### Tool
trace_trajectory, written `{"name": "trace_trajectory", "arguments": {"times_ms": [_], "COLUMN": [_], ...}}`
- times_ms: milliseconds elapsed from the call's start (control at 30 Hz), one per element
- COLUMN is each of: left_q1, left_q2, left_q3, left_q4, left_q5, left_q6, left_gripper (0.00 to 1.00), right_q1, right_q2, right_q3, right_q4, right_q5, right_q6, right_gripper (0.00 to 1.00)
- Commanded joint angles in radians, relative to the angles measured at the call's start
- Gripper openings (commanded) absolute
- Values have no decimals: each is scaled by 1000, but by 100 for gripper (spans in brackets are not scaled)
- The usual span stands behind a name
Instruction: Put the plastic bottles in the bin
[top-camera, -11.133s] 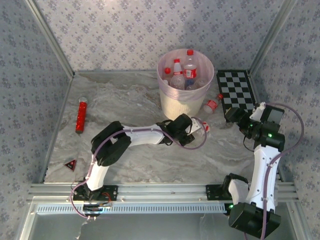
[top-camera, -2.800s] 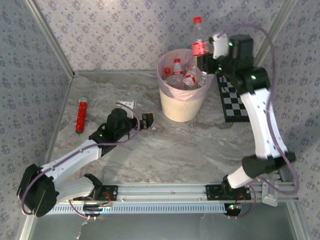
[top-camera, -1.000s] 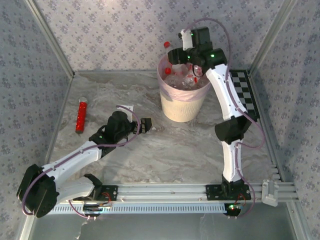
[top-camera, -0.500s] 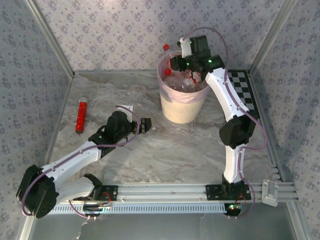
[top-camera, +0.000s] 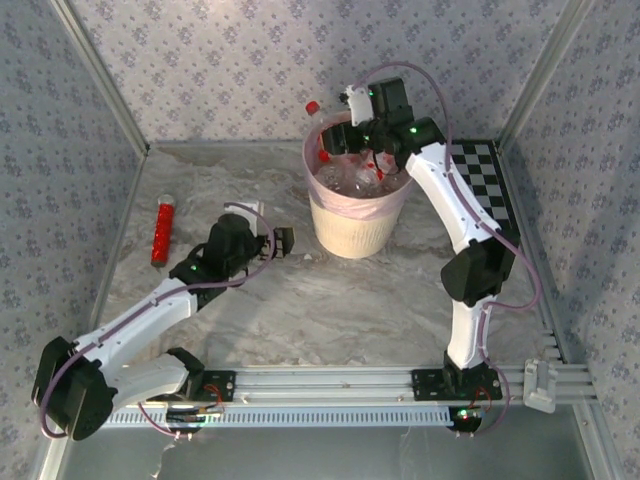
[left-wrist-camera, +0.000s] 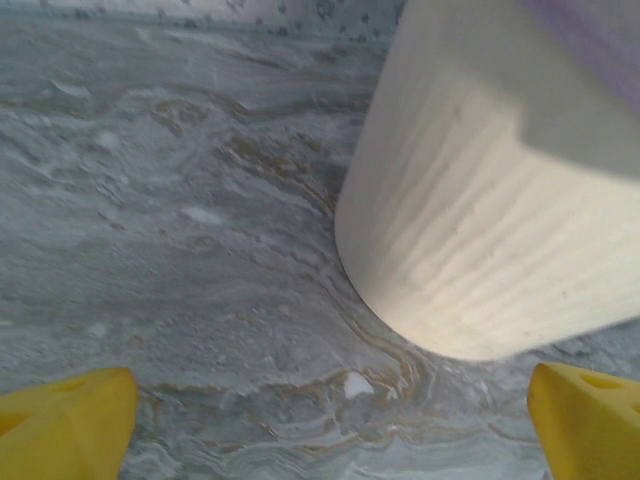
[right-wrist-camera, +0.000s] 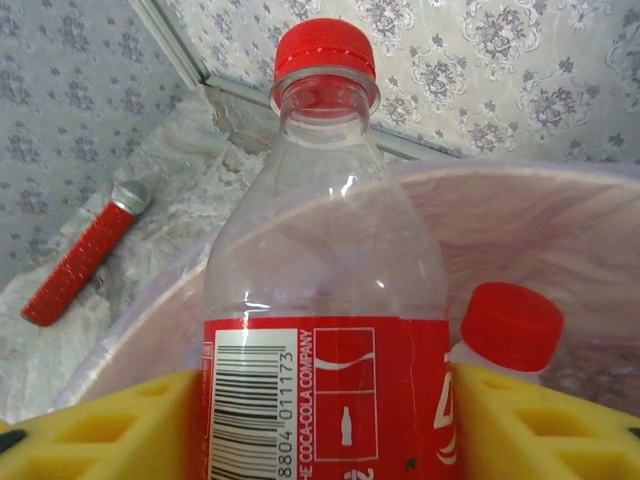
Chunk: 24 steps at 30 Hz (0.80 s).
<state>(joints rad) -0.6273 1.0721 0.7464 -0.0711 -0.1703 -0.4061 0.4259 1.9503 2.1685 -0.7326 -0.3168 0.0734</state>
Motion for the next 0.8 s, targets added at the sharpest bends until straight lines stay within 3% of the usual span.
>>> {"name": "trace_trajectory", "arguments": {"times_ms": [0,133,267,400,500,667,767], "left_q1": [16,35,62,119,201,348,399], "left_q2": [-33,-49,-74,-112,-150,-212,-222], "left_q3": [55,77,99,76,22,-108,-202], "left_q4": [-49,-79,-141,-201,-216,-144,-32], "left_q5": [-48,-69,-166,-378,-456,-505,-492], "left_q6": [54,84,121,137,136,106,167], "left_gripper": [100,100,100,100,100,100,100], "right_q1": [8,1,-28,-95,-173,-328,-377], "right_q2": [-13,-39,-170,-403,-588,-791,-896], "right_q3": [101,245,179,-140,-423,-736,-997], "right_q4": [-125,-214,-191,-68,54,71,166], "right_q5": [35,123,190,358,437,522,581], "right_q6": [22,41,58,69,83,143,116], "right_gripper": [78,97,100,100,100,100,100]}}
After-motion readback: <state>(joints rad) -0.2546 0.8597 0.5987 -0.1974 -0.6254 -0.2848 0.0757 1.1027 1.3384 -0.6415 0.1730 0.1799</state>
